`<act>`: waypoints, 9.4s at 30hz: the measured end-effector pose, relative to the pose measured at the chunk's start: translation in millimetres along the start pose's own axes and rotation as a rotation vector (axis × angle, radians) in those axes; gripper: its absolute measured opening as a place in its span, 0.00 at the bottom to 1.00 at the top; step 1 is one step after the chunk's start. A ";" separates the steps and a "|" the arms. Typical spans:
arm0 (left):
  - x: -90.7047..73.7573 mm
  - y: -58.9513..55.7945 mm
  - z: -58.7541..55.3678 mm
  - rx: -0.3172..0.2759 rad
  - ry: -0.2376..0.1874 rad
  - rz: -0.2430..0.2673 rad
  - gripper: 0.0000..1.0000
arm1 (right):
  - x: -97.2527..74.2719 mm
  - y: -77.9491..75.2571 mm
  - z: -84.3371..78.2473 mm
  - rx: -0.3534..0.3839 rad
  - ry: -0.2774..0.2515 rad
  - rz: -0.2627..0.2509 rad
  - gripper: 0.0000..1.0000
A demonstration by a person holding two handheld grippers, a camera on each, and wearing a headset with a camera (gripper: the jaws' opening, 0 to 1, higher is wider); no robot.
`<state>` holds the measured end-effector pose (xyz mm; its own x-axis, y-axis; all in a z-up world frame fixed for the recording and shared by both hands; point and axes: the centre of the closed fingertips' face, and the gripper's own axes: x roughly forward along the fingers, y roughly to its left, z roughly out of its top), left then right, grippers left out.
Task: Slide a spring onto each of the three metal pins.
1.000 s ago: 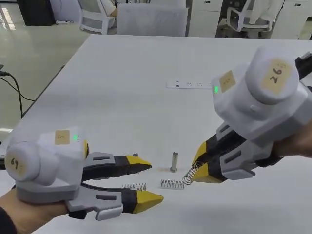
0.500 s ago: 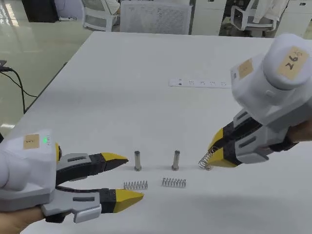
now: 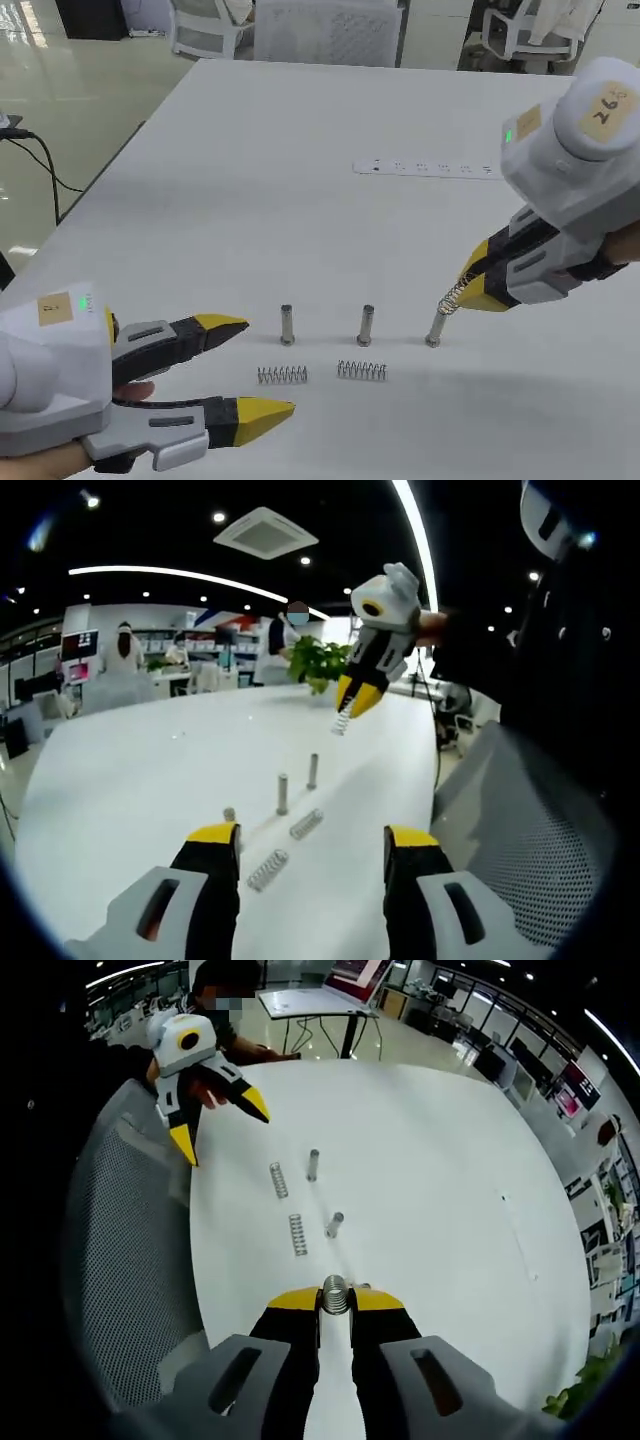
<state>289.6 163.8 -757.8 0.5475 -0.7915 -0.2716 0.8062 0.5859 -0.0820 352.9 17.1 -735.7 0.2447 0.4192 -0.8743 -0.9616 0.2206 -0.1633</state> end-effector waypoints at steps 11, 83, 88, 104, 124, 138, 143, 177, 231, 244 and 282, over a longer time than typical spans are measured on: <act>-1.0 -0.1 -3.4 0.003 0.012 0.010 0.55 | 23.6 -23.7 -14.3 0.023 0.073 -0.014 0.08; 2.0 -4.0 -9.7 0.017 0.043 -0.006 0.53 | 81.0 -29.9 -35.0 0.008 0.136 0.008 0.20; 1.9 -4.2 -9.2 0.019 0.041 -0.006 0.53 | 72.5 -24.2 -19.6 0.010 0.090 0.012 0.22; 1.4 -5.6 -8.1 0.033 0.042 -0.009 0.52 | 74.9 14.2 8.4 -0.064 0.054 0.072 0.19; 1.7 -6.9 -9.5 0.030 0.044 -0.019 0.51 | 119.2 41.9 0.3 -0.103 0.112 0.167 0.13; 2.1 -7.6 -10.2 0.028 0.047 -0.023 0.50 | 133.9 42.0 -8.8 -0.132 0.156 0.167 0.10; 2.6 -8.7 -10.4 0.028 0.049 -0.024 0.49 | 136.4 46.0 -9.2 -0.131 0.150 0.189 0.08; 24.0 -20.7 19.8 0.134 0.070 -0.161 0.38 | 49.5 73.2 36.5 -0.183 0.006 0.232 0.07; 37.8 -45.8 13.8 0.184 0.100 -0.272 0.03 | 8.3 109.9 99.3 -0.360 -0.133 0.256 0.08; 39.3 -47.1 16.6 0.193 0.093 -0.273 0.03 | 24.0 111.8 91.8 -0.351 -0.082 0.280 0.09; 16.2 -15.8 12.4 0.108 0.074 -0.159 0.32 | 21.9 79.3 71.6 -0.299 -0.020 0.216 0.08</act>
<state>288.4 139.5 -749.1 0.3969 -0.8550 -0.3338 0.9027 0.4295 -0.0269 291.0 106.8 -735.0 0.0320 0.4456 -0.8947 -0.9846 -0.1401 -0.1050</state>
